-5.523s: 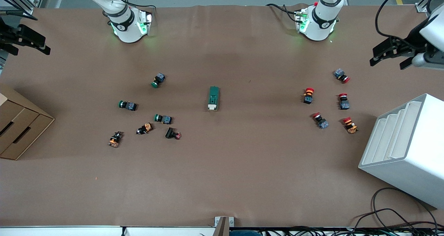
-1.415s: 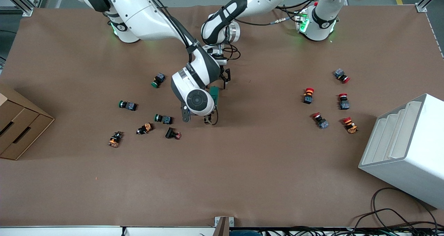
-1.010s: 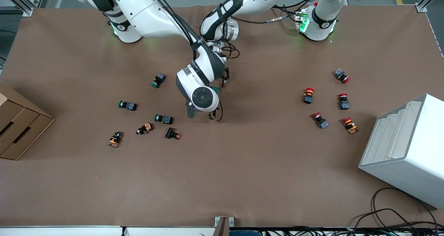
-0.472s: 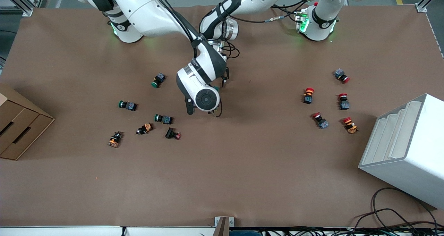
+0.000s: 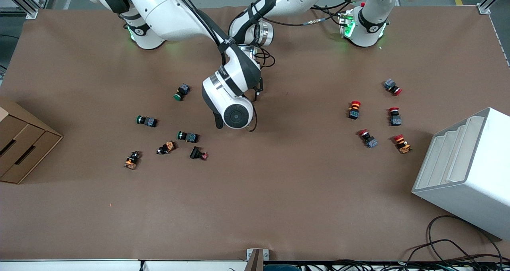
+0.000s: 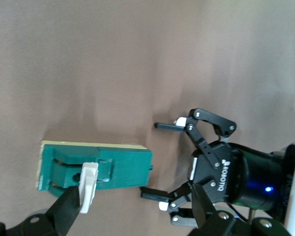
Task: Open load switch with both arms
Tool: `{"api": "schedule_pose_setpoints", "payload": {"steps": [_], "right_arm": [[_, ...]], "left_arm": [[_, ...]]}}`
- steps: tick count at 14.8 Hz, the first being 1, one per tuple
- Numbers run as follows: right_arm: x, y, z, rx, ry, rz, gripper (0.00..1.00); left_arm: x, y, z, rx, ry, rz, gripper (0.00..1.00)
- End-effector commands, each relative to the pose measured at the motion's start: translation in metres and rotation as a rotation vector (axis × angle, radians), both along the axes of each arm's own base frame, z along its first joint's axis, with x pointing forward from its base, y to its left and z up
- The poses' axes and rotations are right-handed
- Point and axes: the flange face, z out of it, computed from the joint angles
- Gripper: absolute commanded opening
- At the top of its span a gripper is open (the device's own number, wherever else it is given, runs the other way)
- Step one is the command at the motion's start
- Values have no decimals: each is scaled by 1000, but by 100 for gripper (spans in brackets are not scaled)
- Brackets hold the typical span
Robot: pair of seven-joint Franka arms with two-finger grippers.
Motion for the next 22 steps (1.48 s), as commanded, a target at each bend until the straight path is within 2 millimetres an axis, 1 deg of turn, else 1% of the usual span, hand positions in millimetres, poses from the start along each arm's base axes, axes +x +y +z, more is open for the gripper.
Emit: {"api": "schedule_pose_setpoints", "payload": {"steps": [1,4,6,8,10,13,16,18,20,21,22], "right_arm": [[-12,-2,-3,13,72,56,100],[-18,-3,-4,54,149,44,100],[-21,-4,-9,60,163,61,100],[-23,-5,-13,62,168,72,100],[-28,-6,-23,58,176,83,100],[-30,-8,-39,40,189,92,100],[-30,-8,-45,39,186,91,100],[-24,-11,-39,58,182,105,100],[-8,-26,-26,98,176,133,100],[5,-38,-8,122,171,165,100],[17,-53,4,134,172,227,100]], "left_arm": [[5,11,-30,39,14,2,99],[8,13,-31,44,11,4,99],[17,16,-31,49,-3,9,99],[18,19,-39,61,-5,2,99],[19,21,-41,64,-5,5,99],[21,21,-41,63,-7,6,99],[19,22,-44,68,-3,6,99],[17,24,-48,74,1,4,99],[18,24,-47,72,1,6,99],[18,24,-47,71,1,6,99],[18,24,-47,73,0,5,99]]}}
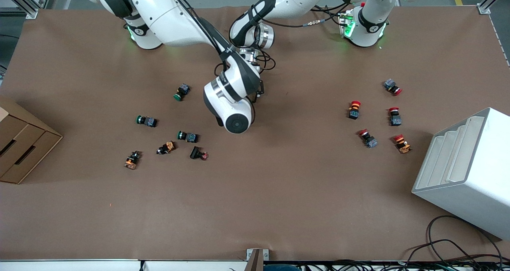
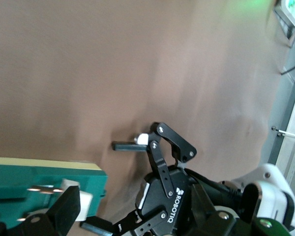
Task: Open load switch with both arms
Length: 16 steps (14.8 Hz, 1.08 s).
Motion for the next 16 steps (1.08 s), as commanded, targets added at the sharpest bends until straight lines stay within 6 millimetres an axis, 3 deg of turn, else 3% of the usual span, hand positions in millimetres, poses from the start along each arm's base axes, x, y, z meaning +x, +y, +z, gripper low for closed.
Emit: {"api": "schedule_pose_setpoints", "payload": {"steps": [1,3,6,9,12,16], "right_arm": [[43,-52,44,77,-5,132,100],[74,-95,86,179,-69,333,100],[114,-168,132,339,-139,582,100],[145,-254,183,527,-210,787,100],[155,-314,221,571,-243,951,100],[154,-381,271,568,-282,1061,100]], "left_arm": [[10,21,-39,57,33,35,99],[9,21,-39,58,34,34,99],[10,20,-35,53,30,47,99],[14,14,-21,37,17,71,99],[21,12,-3,40,-9,111,99],[31,2,21,58,-1,142,99]]}}
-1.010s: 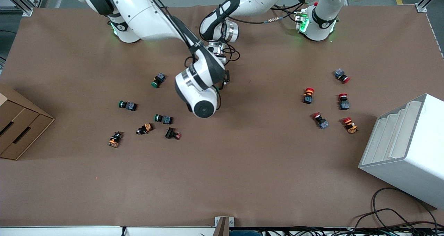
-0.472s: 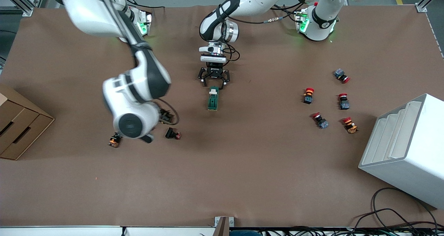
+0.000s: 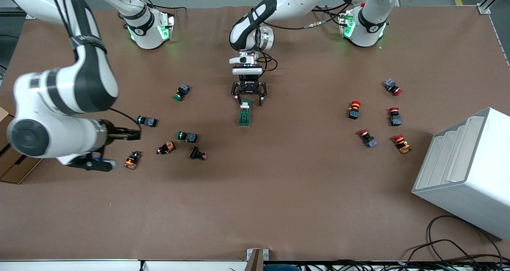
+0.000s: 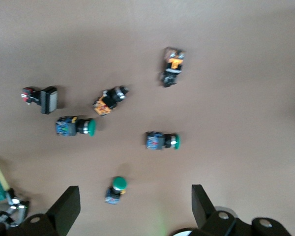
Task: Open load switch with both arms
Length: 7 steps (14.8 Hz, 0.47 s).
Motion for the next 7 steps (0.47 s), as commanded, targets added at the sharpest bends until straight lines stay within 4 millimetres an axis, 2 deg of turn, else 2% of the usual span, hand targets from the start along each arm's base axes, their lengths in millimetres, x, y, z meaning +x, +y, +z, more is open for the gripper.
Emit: {"api": "schedule_pose_setpoints", "payload": {"steps": [1,3,4,7], "right_arm": [[-12,-37,38,7,-43,73,100],[-14,-70,59,12,-80,88,100],[-16,-80,68,17,-95,93,100],[-19,-108,78,23,-105,57,100]], "left_arm": [[16,-5,18,23,3,42,99],[21,-15,30,11,22,77,99],[19,-21,35,11,43,93,99],[25,-30,46,21,63,109,99]]}}
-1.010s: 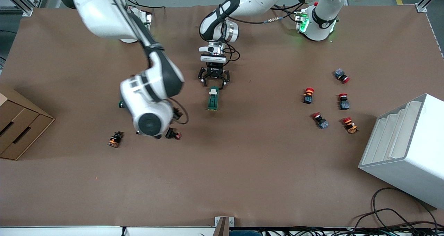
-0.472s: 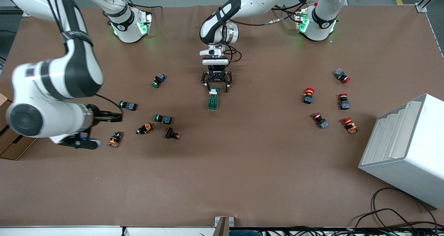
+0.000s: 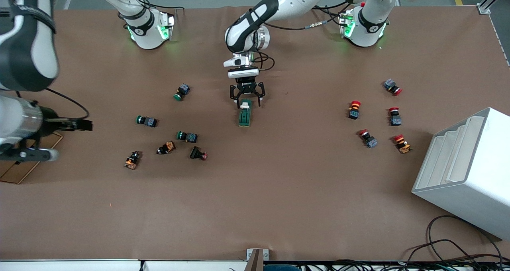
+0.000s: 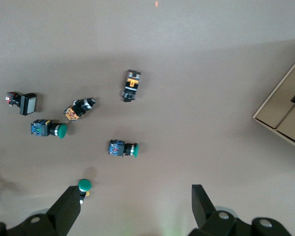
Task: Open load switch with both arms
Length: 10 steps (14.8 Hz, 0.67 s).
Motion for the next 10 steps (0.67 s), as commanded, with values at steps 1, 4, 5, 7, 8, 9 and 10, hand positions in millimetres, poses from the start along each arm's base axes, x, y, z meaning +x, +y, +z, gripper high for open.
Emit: {"api": "schedule_pose_setpoints", "payload": {"steps": [1,4,5,7,8,9,10], "right_arm": [[-11,-15,16,-2,-19,-4,100],[-12,-23,16,-9,-16,-16,100],[-14,-24,16,-11,-5,-18,100],[-15,-24,23,-10,-5,-19,100],[-14,-26,22,-3,-7,-22,100],[-15,-29,22,5,-4,-33,100],[-15,-25,22,14,-1,-23,100]], "left_arm": [[9,-16,25,-29,11,35,99],[19,-59,80,-131,128,158,100],[24,-64,94,-132,167,193,100],[38,-70,129,-130,200,239,100],[47,-72,148,-146,222,264,100],[62,-70,168,-157,253,285,100],[80,-63,188,-167,289,313,100]]}}
